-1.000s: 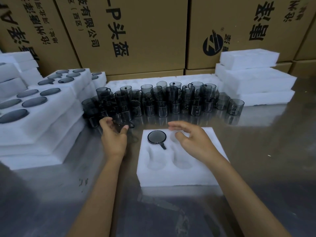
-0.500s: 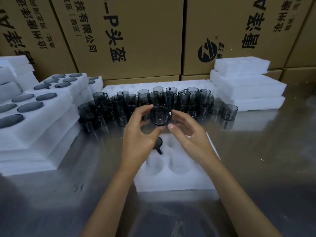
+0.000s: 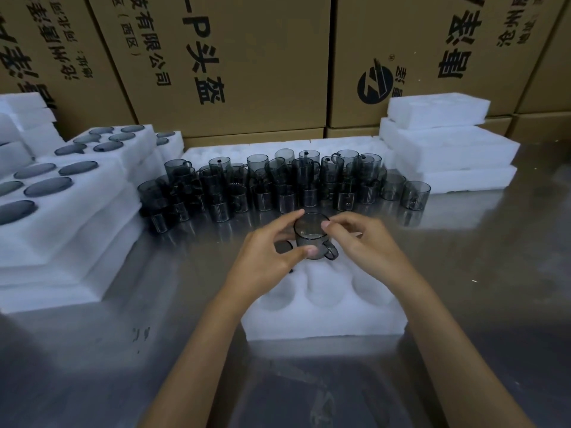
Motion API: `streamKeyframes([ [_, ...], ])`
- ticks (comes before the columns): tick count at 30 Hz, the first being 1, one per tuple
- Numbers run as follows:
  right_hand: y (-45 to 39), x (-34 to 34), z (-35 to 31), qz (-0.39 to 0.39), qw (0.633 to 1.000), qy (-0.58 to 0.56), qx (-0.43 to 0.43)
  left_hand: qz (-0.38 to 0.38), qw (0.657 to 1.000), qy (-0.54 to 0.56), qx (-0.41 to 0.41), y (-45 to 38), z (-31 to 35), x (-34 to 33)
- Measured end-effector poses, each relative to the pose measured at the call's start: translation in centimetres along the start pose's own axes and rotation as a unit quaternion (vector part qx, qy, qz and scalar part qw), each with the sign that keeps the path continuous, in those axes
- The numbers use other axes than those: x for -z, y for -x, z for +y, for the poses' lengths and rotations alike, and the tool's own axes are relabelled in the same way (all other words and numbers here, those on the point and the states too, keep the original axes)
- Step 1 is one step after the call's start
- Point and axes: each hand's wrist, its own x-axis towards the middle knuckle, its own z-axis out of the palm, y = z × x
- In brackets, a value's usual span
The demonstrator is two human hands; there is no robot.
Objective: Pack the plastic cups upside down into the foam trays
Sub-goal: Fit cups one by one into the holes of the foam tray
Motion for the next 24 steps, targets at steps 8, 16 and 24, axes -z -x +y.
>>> streamKeyframes([
  [8,-0.3,0.6,0.9,0.006,1.0,0.027,-0.002,-0.082,0.985,-0.15,-0.008,0.2,-0.5,-0.3],
  [16,-0.7,0.9,1.9,-0.018,0.99,0.14,0.009,-0.094,0.962,-0.256,-0.003,0.0,-1.3,-0.5],
  [24,-0.2,1.6,2.1,-0.06,0.972,0.222,-0.039,-0.105,0.943,-0.315,-0.035,-0.1,-1.4,-1.0],
])
